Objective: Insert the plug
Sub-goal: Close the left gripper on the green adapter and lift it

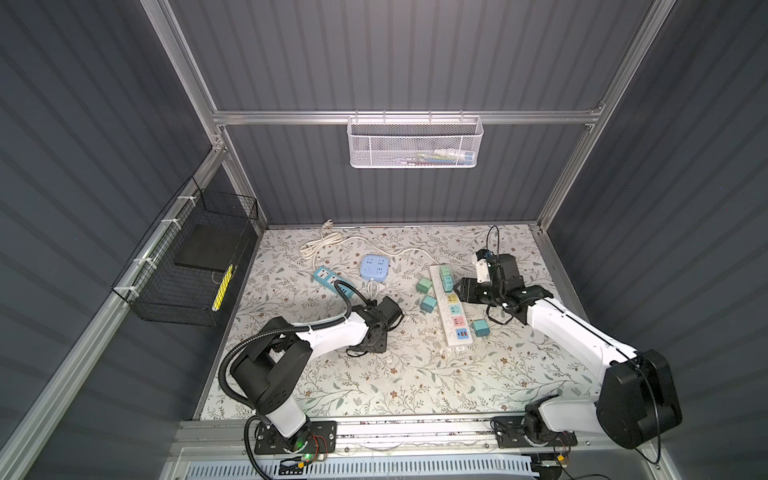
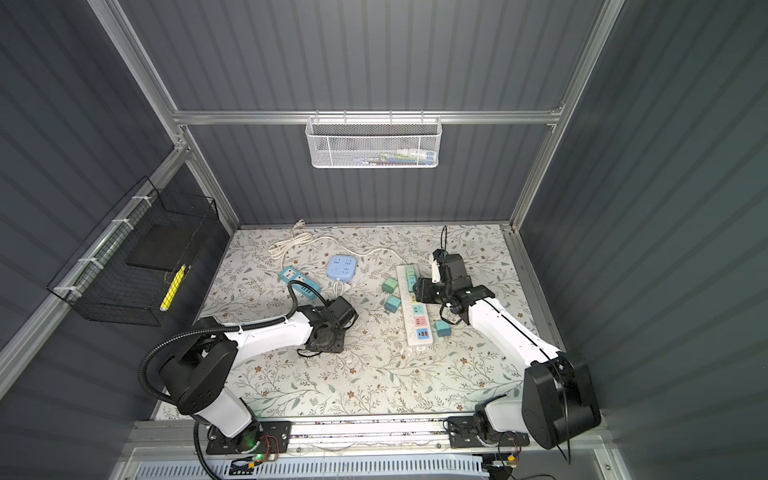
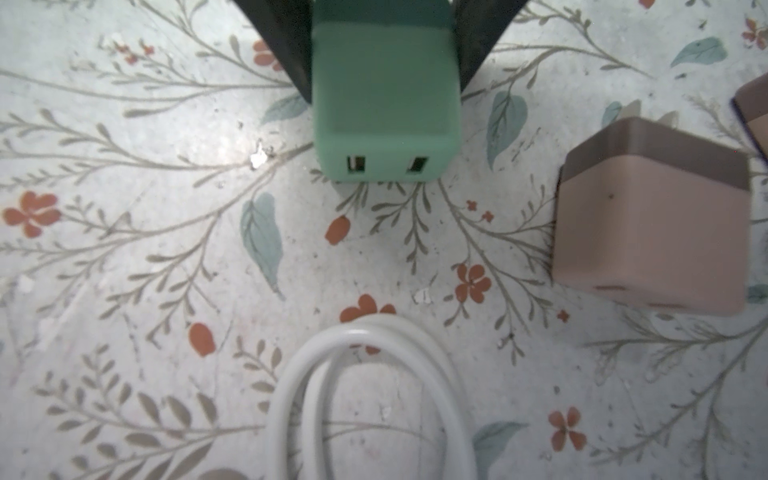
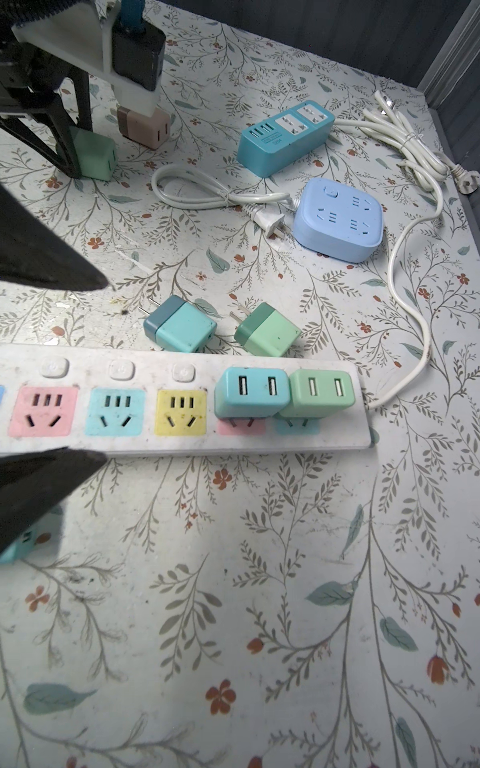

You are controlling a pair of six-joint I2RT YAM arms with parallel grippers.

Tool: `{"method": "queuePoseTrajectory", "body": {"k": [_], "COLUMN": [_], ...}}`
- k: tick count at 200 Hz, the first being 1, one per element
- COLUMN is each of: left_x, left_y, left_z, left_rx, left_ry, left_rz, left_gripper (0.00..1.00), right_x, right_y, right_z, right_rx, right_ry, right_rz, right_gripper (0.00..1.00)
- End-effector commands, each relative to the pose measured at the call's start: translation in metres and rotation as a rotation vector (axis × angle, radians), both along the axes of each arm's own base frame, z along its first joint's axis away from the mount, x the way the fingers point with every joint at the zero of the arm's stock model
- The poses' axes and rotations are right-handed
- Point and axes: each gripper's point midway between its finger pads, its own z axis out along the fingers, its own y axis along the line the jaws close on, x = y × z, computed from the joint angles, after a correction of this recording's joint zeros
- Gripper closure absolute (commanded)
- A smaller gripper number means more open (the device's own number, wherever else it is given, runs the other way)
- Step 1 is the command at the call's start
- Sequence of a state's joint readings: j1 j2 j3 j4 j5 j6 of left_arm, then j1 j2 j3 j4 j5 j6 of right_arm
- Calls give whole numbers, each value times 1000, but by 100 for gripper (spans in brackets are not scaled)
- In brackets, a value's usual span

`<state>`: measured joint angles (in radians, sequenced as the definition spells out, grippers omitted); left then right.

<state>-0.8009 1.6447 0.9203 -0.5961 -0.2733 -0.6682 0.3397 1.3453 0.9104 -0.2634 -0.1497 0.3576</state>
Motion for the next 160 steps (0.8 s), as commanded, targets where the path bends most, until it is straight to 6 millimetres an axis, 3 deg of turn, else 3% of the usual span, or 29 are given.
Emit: {"method": "queuePoseTrajectory", "body": {"k": [1,39,76,101,128,160], "left_x": [-3,-3,-1,6,24,45], "left_y": [7,5,5,-5,-34,-75], "left_z": [-5,-7,-4,9,34,74], "left_rx": [9,-10,-4,-40,-150,-245], "left_ry": [11,22,13,-33,-138,-334], "left_rz": [-19,-33,-60,-113,-232,-408], "left_gripper": [50,49,65,72,79,80], "right_x": [-3,-2,-2,-4,-8,-18], "right_y": [1,0,1,5,10,12], "right_z": [0,1,3,8,10,14], "right_rx": [-9,-16,-11,14,34,40], "right_ry": [9,10,13,14,26,29], "right_rz": [14,10,16,27,41,52], "right_gripper": [39,38,39,39,39,40]}}
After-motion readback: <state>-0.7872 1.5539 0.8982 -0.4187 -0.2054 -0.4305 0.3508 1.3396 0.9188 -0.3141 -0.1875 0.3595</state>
